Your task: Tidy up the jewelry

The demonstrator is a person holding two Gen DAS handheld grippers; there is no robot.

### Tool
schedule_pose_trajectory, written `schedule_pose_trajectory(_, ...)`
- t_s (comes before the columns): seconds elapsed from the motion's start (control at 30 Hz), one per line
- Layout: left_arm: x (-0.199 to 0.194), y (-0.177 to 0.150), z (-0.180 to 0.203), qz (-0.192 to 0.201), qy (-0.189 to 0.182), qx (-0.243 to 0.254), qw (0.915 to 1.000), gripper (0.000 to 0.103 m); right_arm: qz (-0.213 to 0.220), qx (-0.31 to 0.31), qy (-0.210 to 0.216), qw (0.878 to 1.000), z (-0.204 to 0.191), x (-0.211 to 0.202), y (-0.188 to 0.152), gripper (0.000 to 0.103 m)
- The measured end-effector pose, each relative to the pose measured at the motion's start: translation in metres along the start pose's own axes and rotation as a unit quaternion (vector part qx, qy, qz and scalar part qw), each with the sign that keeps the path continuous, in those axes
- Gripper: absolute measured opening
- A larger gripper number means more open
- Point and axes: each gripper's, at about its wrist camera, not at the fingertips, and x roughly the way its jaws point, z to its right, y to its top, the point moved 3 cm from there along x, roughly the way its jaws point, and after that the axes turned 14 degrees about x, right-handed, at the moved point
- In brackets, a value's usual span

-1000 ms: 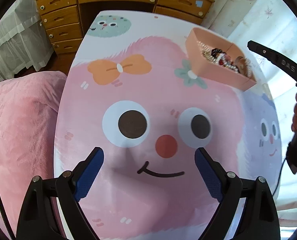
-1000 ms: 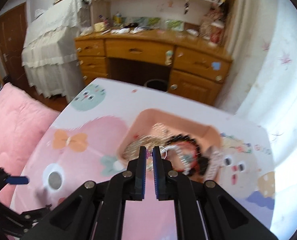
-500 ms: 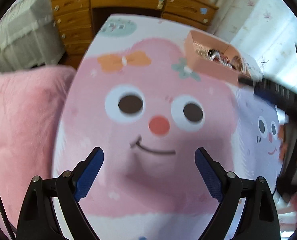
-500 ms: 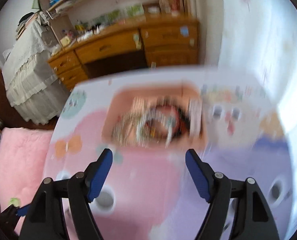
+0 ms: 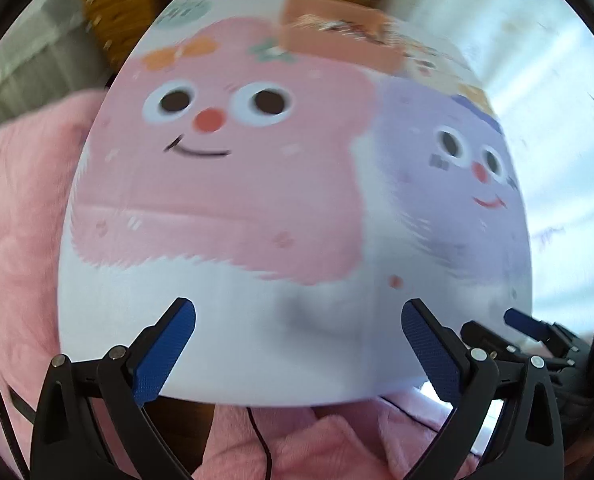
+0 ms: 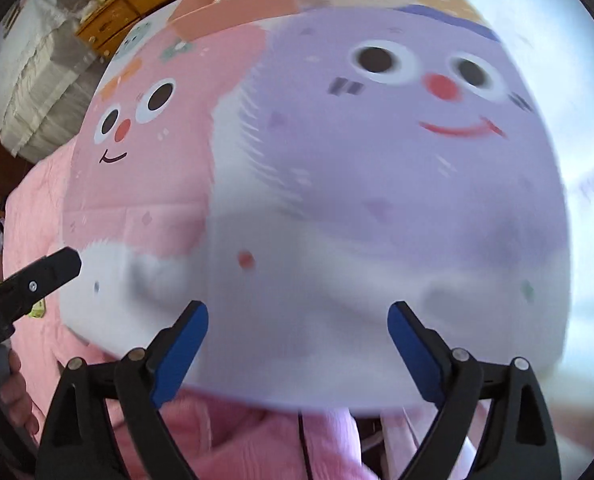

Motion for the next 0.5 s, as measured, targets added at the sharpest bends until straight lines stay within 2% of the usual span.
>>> schedule_pose_trajectory(0.17,-0.044,0.026,0.042,0.038,0.003,0.061,0.9974,0.102,0.062,0.025,0.029,0.997,0.013,-0.059,0.005,0.093)
schedule_pose_trajectory(0.2,-0.056,0.034,0.050,0.051,0.016,0.075,0.9958,0.102,0.084,0.031,0.044,0.995,0.012,-0.076,0.008,0.093)
schedule_pose_trajectory(0.3,-0.089,0.047,0.063,0.093,0.049,0.088,0.9906,0.102,0.110,0.034,0.072,0.991,0.009,-0.105,0.014,0.094)
schedule_pose_trajectory(0.43,-0.121,0.051,0.070,0.137,0.098,0.094,0.9812,0.102,0.161,0.016,0.080,0.984,0.000,-0.140,0.011,0.094)
schedule_pose_trajectory(0.5,-0.125,0.049,0.072,0.146,0.118,0.094,0.9777,0.102,0.195,0.008,0.080,0.978,-0.003,-0.155,0.008,0.095)
